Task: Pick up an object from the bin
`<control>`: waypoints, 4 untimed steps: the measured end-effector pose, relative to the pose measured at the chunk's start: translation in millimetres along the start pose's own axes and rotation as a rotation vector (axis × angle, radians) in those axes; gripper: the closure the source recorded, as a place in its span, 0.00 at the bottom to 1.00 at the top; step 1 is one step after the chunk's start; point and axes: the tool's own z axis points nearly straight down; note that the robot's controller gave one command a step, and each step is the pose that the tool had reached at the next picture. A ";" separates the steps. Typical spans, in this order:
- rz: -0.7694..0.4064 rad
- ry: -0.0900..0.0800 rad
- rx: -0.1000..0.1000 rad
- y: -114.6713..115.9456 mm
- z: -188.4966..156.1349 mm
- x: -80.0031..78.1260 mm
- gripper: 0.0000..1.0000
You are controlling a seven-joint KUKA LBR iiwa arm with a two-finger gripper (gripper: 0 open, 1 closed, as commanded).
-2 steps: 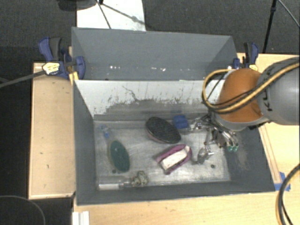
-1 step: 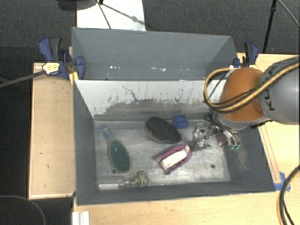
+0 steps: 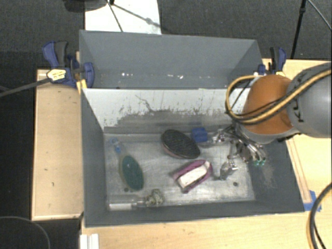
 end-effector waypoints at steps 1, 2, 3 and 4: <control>-0.314 0.002 -0.004 71.2 -4.4 24.2 0.00; -0.535 -0.001 0.000 84.1 7.5 17.5 0.00; -0.537 -0.006 0.001 84.4 6.0 15.7 1.00; -0.530 -0.008 0.003 64.1 -136.5 -6.5 1.00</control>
Offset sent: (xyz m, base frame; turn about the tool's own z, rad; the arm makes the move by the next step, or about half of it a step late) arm -0.0325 0.0650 0.0042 -0.3119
